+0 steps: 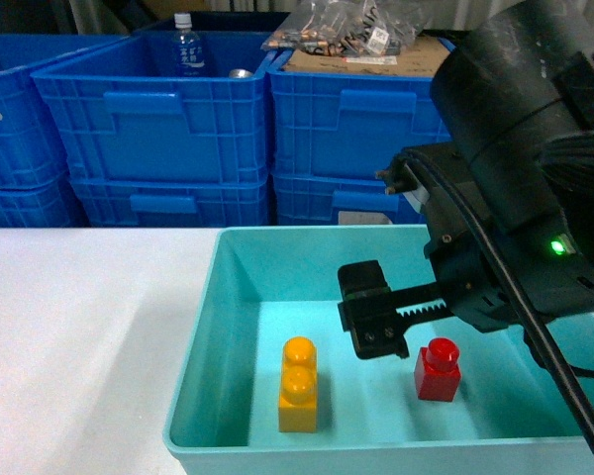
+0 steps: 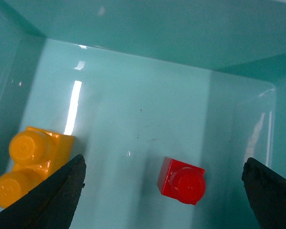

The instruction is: Pick red block from blue box to shelf

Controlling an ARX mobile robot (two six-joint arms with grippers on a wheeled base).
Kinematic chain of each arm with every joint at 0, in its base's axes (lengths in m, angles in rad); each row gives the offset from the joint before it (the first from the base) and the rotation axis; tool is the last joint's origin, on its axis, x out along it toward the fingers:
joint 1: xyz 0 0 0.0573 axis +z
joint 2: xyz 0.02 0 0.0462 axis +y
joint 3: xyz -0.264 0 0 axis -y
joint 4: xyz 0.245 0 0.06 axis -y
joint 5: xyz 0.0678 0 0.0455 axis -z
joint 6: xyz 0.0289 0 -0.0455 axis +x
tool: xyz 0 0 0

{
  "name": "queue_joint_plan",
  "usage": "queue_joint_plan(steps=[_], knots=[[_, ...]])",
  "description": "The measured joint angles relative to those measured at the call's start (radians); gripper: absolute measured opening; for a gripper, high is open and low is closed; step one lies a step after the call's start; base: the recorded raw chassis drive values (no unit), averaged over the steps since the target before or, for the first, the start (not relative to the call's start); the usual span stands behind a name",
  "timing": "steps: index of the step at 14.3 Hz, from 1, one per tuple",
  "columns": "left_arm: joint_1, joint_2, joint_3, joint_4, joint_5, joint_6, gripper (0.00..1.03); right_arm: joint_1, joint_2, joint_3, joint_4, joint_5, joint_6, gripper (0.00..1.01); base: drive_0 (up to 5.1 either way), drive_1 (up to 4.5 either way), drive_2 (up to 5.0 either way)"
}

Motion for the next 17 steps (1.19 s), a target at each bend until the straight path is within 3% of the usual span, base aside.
queue_joint_plan(steps=[2,6,13,17], knots=[[0.000,0.000,0.000,0.000,0.000,0.000,0.98,0.001,0.052,0.074,-0.022,0.009,0.044,0.98,0.0,0.00,0.0],[0.000,0.000,0.000,0.000,0.000,0.000,0.98,-0.020,0.161,0.149,-0.066,0.079,0.090,0.98,0.0,0.00,0.0],[0.000,0.000,0.000,0.000,0.000,0.000,0.98,-0.046,0.206,0.131,-0.074,0.042,0.173,0.98,0.0,0.00,0.0],[0.000,0.000,0.000,0.000,0.000,0.000,0.98,-0.045,0.264,0.121,-0.073,0.039,0.179,0.96,0.0,0.00,0.0]])
